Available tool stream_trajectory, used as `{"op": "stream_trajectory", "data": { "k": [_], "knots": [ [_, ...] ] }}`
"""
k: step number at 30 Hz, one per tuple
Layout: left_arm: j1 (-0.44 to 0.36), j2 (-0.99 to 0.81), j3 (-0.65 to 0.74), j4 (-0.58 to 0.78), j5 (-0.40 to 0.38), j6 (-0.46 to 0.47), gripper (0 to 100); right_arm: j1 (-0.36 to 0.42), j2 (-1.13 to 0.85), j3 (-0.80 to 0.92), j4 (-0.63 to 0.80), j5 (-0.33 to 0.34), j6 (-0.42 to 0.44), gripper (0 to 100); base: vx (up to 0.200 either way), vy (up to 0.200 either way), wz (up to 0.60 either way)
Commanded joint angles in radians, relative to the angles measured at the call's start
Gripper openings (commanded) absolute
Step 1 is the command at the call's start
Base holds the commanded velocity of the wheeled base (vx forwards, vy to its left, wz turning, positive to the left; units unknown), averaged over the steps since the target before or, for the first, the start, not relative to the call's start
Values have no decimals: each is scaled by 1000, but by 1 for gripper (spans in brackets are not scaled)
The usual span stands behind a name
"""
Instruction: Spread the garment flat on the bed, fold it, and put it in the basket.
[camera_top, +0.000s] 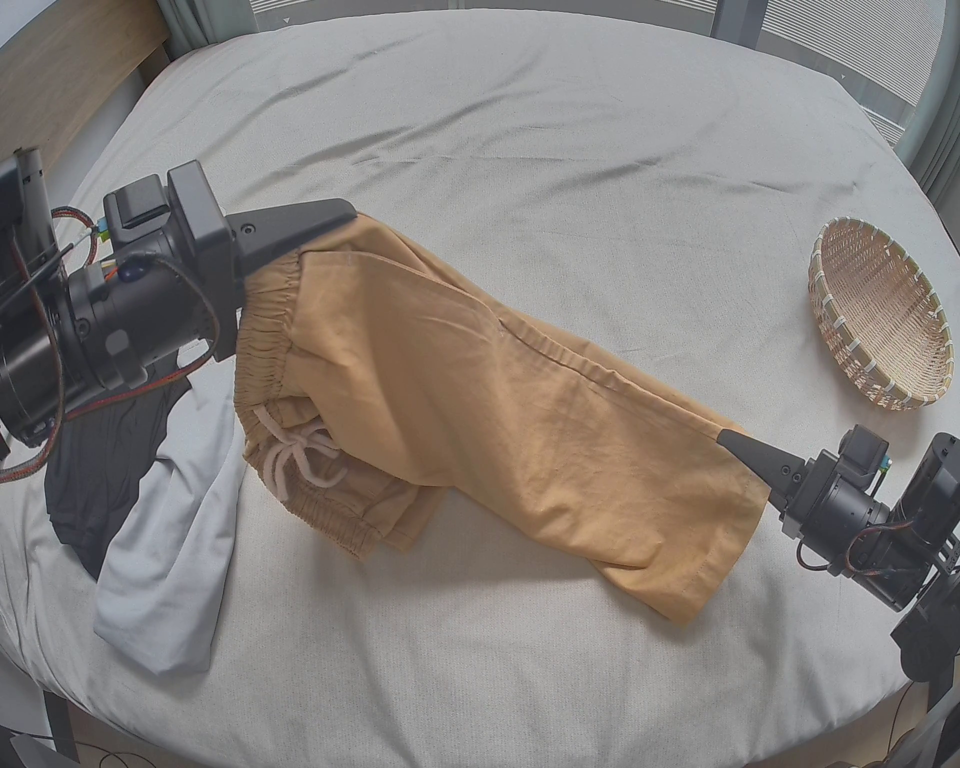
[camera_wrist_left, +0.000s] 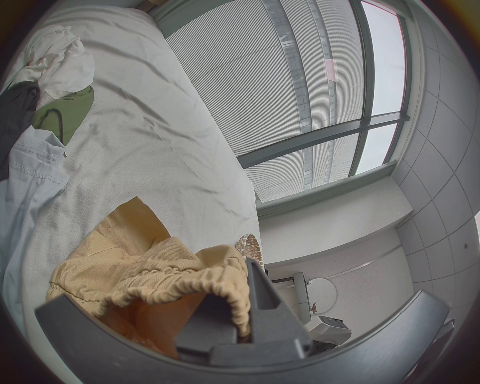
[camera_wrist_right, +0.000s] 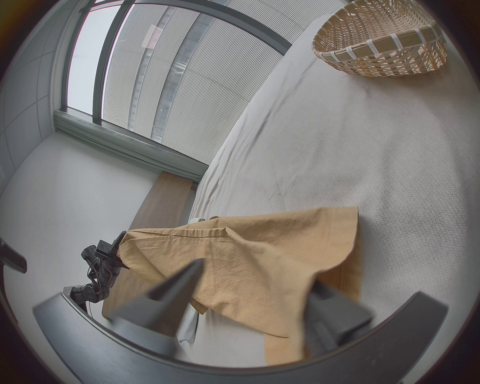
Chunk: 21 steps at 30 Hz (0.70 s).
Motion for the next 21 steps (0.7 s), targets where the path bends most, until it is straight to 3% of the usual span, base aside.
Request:
{"op": "stream_trajectory", "data": {
  "k": [1, 7, 8, 21],
  "knots": [
    [-2, 2, 1, 0, 0, -1, 0, 15, -1, -2, 0, 0, -2, 100, 0, 0, 0],
    [-2, 0, 1, 0, 0, -1, 0, 14, 3, -15, 0, -4, -7, 100, 0, 0, 0],
    [-2, -1, 1, 0, 0, -1, 0, 12, 8, -15, 0, -4, -13, 0, 0, 0, 0],
    [-2, -6, 7, -2, -1, -1, 0, 5, 5, -16, 0, -4, -22, 0, 0, 0, 0]
  ]
}}
